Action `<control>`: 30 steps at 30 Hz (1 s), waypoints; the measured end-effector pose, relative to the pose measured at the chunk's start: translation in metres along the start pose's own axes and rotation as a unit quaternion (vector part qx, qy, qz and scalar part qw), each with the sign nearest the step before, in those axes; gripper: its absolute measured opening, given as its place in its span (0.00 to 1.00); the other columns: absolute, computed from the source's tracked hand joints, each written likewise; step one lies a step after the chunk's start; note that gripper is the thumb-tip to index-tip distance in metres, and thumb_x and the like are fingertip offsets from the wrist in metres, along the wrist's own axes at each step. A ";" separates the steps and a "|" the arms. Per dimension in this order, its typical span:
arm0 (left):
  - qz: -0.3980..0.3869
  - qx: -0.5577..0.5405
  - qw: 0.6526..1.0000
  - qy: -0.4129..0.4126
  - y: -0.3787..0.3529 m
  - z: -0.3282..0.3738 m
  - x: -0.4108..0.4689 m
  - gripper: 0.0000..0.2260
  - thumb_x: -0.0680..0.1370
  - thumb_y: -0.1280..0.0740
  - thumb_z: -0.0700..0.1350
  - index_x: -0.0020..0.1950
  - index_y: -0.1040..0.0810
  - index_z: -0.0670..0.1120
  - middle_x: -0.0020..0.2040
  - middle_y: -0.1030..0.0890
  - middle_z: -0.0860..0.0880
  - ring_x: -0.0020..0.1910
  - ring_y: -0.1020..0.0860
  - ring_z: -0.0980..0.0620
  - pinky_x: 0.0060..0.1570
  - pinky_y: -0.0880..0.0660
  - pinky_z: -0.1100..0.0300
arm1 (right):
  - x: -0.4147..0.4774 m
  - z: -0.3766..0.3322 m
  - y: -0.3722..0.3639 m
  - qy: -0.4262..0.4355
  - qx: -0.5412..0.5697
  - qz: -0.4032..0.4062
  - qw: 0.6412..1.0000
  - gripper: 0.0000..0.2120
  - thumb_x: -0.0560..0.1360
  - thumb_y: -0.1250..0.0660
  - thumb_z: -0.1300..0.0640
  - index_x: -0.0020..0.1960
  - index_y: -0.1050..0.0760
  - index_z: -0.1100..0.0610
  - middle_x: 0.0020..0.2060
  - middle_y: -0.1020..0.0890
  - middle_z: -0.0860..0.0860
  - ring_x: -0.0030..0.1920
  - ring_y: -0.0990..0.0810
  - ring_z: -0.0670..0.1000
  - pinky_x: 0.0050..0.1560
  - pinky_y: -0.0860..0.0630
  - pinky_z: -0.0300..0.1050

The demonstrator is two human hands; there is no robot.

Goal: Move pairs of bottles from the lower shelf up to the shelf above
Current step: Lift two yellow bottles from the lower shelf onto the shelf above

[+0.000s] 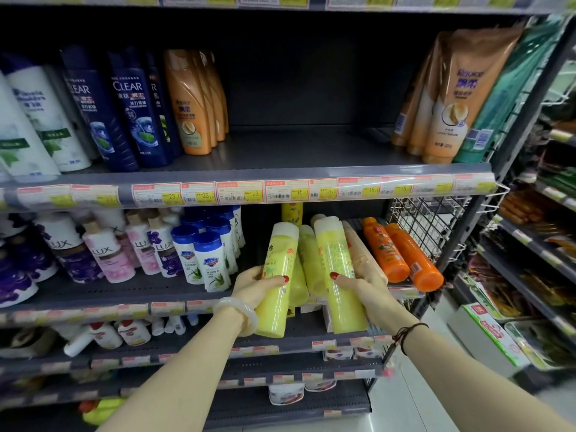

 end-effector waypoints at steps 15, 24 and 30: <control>-0.083 0.022 0.995 -0.040 0.001 0.019 -0.042 0.36 0.57 0.23 0.38 0.62 0.31 0.50 0.59 0.21 0.44 0.59 0.22 0.42 0.60 0.26 0.39 | -0.051 -0.023 -0.016 0.049 -0.010 -0.085 0.995 0.28 0.67 0.28 0.69 0.61 0.30 0.50 0.58 0.19 0.55 0.59 0.21 0.57 0.61 0.25 0.63; -0.080 0.064 0.982 -0.160 0.004 0.084 -0.068 0.30 0.62 0.23 0.33 0.57 0.30 0.53 0.57 0.21 0.48 0.60 0.23 0.45 0.62 0.26 0.42 | -0.068 -0.080 -0.023 0.115 0.008 -0.117 0.986 0.29 0.66 0.30 0.74 0.64 0.32 0.60 0.52 0.17 0.57 0.53 0.17 0.57 0.52 0.20 0.56; -0.096 0.111 0.964 -0.223 -0.003 0.145 -0.085 0.36 0.61 0.21 0.36 0.63 0.32 0.53 0.58 0.21 0.50 0.61 0.24 0.48 0.62 0.26 0.46 | -0.078 -0.134 -0.021 0.159 0.031 -0.132 0.978 0.28 0.66 0.31 0.77 0.63 0.31 0.60 0.52 0.18 0.57 0.52 0.17 0.56 0.45 0.20 0.48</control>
Point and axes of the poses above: each hand's wrist, its own x-axis towards the middle knuckle, its own y-axis out of the back of the hand, z = x × y, the point moved 6 cm from there along x, towards the middle knuckle
